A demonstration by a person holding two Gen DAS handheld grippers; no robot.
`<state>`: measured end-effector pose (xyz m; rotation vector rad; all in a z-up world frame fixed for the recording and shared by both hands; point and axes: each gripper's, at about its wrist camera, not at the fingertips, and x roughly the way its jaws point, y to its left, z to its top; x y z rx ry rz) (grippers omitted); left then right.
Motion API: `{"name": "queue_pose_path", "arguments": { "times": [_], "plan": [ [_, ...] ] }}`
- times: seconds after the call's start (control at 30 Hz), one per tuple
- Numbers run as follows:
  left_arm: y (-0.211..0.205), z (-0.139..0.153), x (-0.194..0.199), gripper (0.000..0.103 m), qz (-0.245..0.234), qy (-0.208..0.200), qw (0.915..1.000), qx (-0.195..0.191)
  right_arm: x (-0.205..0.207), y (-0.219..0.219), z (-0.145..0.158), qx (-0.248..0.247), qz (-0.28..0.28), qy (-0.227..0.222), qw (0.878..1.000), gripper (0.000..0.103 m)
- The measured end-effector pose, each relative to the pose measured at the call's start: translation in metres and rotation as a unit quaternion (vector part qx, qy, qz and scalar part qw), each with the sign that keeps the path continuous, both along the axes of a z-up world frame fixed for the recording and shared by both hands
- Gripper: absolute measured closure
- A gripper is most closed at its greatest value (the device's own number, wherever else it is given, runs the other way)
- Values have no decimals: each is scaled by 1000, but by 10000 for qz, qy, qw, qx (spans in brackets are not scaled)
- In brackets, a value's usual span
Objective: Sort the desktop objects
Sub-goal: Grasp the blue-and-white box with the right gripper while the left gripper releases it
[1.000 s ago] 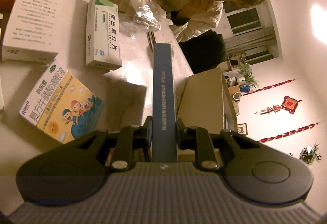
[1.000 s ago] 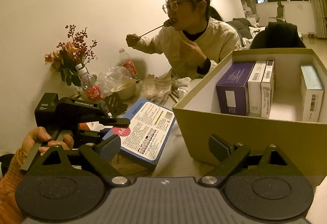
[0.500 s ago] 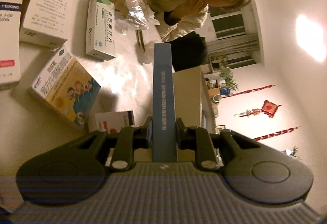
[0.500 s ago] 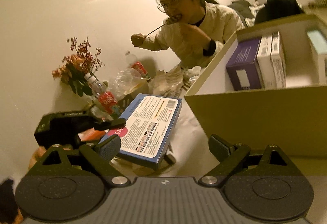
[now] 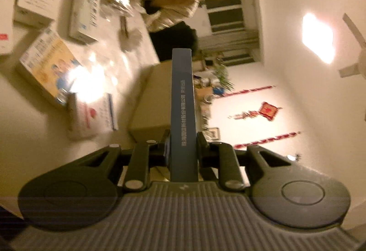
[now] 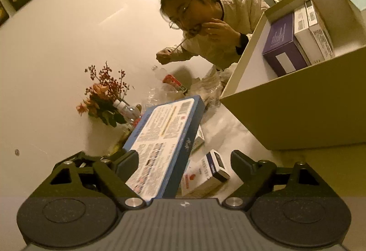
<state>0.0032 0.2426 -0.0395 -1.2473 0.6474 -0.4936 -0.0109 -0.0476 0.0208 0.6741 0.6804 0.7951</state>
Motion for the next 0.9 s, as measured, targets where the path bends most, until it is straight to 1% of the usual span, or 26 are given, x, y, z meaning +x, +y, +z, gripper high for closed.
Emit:
{"name": "queue_pose_path", "arguments": {
  "times": [0.1, 0.2, 0.43, 0.53, 0.6, 0.63, 0.7, 0.73, 0.8, 0.83, 0.9],
  "plan": [
    [-5, 2, 1, 83, -148, -96, 9998, -115, 2, -4, -3, 303, 3, 137, 9994, 19],
    [-9, 1, 3, 83, -260, -134, 9993, -244, 3, -9, -6, 589, 4, 249, 9980, 20],
    [-21, -7, 12, 83, -560, -85, 9968, -571, 3, -18, -9, 1019, 46, 385, 9940, 21],
    [-28, -10, 17, 83, -705, -104, 9948, -727, 3, -21, -13, 1270, 75, 482, 9907, 24],
    [-33, -9, 19, 83, -746, -120, 9945, -724, 4, -23, -15, 1408, 84, 546, 9885, 31],
    [-34, -9, 20, 83, -764, -117, 9944, -714, 4, -24, -16, 1471, 90, 565, 9875, 33],
    [-37, -10, 22, 83, -795, -94, 9942, -722, 4, -27, -18, 1618, 106, 603, 9849, 42],
    [-38, -11, 23, 83, -806, -82, 9941, -723, 4, -29, -19, 1687, 114, 622, 9836, 44],
    [-40, -13, 25, 83, -818, -50, 9939, -734, 5, -32, -21, 1838, 149, 666, 9806, 58],
    [-40, -14, 26, 83, -821, -37, 9937, -757, 6, -33, -21, 1884, 158, 687, 9796, 61],
    [-39, -15, 27, 83, -833, -17, 9932, -807, 6, -36, -21, 1921, 140, 725, 9786, 64]
  ]
}}
